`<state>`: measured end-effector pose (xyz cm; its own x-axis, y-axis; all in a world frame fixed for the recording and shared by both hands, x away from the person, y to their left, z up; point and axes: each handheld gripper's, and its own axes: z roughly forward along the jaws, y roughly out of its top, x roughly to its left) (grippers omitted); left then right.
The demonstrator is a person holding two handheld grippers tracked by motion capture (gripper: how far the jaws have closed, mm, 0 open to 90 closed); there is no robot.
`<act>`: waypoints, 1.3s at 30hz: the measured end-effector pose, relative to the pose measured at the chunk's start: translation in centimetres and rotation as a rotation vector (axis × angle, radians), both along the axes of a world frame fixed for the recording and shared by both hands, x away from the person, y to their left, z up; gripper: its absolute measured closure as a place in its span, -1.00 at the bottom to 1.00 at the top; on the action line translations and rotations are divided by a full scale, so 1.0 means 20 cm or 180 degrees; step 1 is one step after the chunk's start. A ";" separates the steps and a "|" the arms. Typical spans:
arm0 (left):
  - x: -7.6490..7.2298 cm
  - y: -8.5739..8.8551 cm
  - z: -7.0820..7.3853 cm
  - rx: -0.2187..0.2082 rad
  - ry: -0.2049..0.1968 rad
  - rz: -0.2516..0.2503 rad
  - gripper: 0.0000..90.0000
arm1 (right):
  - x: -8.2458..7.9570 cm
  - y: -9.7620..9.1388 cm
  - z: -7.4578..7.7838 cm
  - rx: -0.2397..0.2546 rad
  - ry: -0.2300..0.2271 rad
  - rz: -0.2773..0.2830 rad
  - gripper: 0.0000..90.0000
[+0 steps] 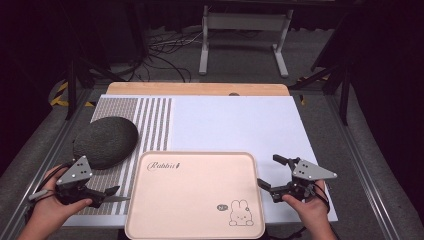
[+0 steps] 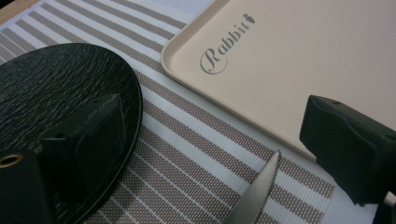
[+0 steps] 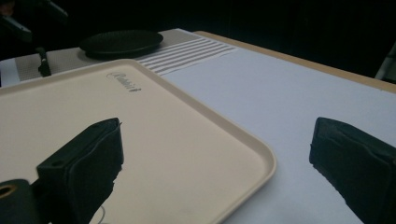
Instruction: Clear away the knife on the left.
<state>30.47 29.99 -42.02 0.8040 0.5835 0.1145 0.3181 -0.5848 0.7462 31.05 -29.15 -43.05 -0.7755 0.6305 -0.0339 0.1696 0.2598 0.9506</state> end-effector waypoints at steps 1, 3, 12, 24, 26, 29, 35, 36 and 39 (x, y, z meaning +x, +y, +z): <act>0.00 0.00 0.00 0.0000 0.0000 0.0000 -0.83 | 0.00 0.00 0.00 -0.0016 0.0010 0.0000 -0.91; 0.01 -0.01 0.02 0.0116 0.0054 -0.0055 -0.84 | 0.00 0.01 0.00 0.0041 0.0037 0.0029 -0.92; 0.03 -0.03 0.10 0.0586 0.0143 -0.0198 -0.84 | 0.01 0.01 -0.01 0.0035 0.0039 0.0032 -0.94; 0.05 -0.07 0.14 0.1179 0.0348 -0.0370 -0.79 | 0.01 0.02 -0.02 -0.0003 0.0101 0.0060 -0.94; 0.06 -0.07 0.15 0.1278 0.0372 -0.0388 -0.79 | 0.01 0.01 -0.02 -0.0005 0.0105 0.0056 -0.94; 0.06 -0.07 0.14 0.1372 0.0431 -0.0403 -0.79 | 0.01 0.02 -0.02 -0.0011 0.0106 0.0072 -0.94; 0.07 -0.06 0.13 0.1568 0.0548 -0.0433 -0.78 | 0.01 0.02 -0.02 -0.0024 0.0114 0.0085 -0.94; 0.07 -0.06 0.13 0.1606 0.0549 -0.0437 -0.77 | 0.01 0.02 -0.02 -0.0024 0.0119 0.0085 -0.94; 0.07 -0.06 0.12 0.1688 0.0629 -0.0461 -0.75 | 0.01 0.02 -0.03 -0.0028 0.0124 0.0091 -0.94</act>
